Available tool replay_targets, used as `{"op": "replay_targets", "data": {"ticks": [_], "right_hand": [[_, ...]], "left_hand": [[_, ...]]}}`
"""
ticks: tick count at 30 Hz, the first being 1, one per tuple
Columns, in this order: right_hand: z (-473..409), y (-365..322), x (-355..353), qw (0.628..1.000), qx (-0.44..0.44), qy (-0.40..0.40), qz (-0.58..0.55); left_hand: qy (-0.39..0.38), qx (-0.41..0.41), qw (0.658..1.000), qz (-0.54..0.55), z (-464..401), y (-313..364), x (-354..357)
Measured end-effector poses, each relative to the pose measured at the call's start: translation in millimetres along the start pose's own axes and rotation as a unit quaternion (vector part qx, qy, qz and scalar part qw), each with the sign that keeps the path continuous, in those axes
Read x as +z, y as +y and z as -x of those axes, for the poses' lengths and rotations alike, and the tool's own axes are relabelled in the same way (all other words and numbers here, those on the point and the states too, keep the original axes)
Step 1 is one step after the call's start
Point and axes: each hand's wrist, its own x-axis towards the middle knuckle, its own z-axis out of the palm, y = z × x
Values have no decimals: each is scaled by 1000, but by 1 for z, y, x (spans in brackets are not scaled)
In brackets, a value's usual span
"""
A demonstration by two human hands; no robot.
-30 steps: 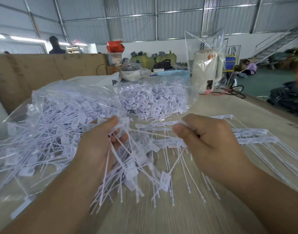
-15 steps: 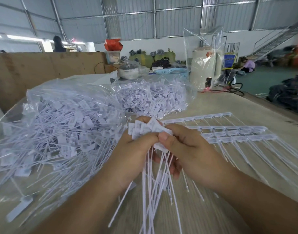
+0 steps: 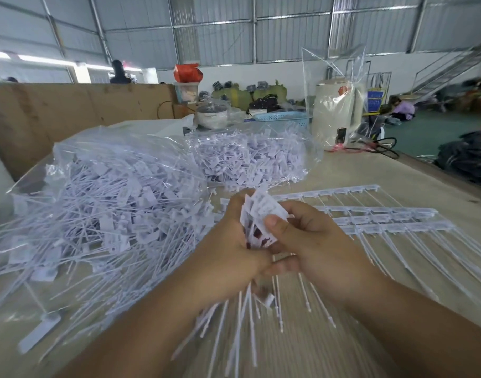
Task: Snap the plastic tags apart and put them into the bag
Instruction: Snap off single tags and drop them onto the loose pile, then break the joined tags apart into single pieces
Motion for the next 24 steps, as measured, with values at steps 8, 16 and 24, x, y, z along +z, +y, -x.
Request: {"op": "replay_targets", "data": {"ticks": [8, 16, 24], "right_hand": [[-3, 9, -14, 926, -49, 47, 372], [-1, 15, -17, 821, -10, -80, 565], [-3, 5, -27, 793, 33, -11, 608]], "left_hand": [[100, -3, 959, -265, -12, -33, -30], [6, -146, 901, -408, -18, -52, -33], [24, -87, 936, -340, -16, -56, -26]]}}
